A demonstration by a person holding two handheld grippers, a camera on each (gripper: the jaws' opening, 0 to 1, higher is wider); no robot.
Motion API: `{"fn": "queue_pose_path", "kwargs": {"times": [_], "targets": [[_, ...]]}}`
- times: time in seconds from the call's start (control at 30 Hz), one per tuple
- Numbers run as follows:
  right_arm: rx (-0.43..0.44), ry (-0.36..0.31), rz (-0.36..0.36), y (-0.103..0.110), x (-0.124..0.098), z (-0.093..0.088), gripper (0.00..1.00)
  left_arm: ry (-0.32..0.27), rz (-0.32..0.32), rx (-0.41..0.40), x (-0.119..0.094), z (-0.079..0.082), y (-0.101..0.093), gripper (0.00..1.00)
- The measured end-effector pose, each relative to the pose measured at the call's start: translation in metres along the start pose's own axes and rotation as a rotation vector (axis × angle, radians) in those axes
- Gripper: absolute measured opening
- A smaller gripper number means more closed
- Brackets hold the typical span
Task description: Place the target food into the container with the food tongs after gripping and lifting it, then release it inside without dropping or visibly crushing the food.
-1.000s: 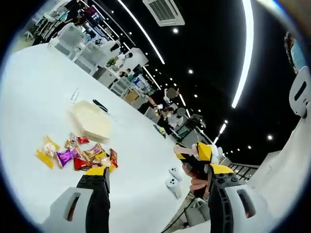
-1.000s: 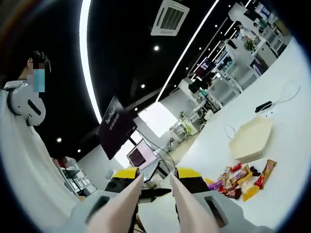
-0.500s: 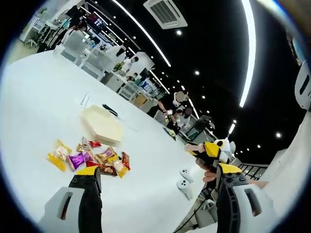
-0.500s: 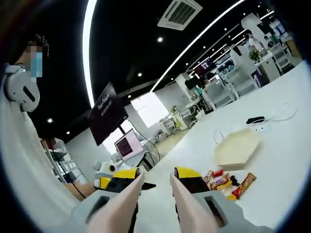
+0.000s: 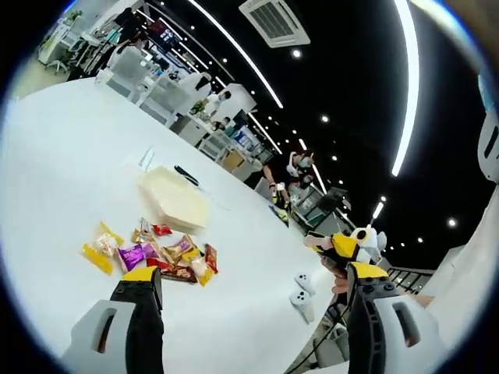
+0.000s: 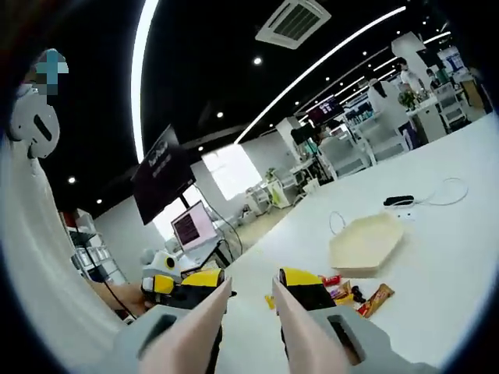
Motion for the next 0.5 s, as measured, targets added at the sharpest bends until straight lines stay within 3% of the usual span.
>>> {"fn": "queue_pose_path", "kwargs": {"times": [0.2, 0.37, 0.5], "targets": [[-0.083, 0.054, -0.017, -0.003, -0.001, -0.009, 0.28, 0.025, 0.024, 0.037, 0.008, 0.001, 0.0, 0.99], [-0.079, 0.061, 0.001, 0.003, 0.0, -0.011, 0.28, -0.02, 0.03, 0.056, 0.011, 0.015, -0.002, 0.99], [-0.096, 0.108, -0.006, 0.003, 0.009, -0.028, 0.28, -0.037, 0.013, 0.063, 0.007, 0.021, -0.001, 0.99]]}}
Point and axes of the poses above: the point that each gripper's makers call its tool centre point, and the gripper's own axes: x roughly forward along the fingers, y roughly to its left, z roughly out of its top, the point moved 1 cm from there along -x, roughly backward along the fingers, and after that the axes turned 15 degrees about -x, right-handed, at the moved point
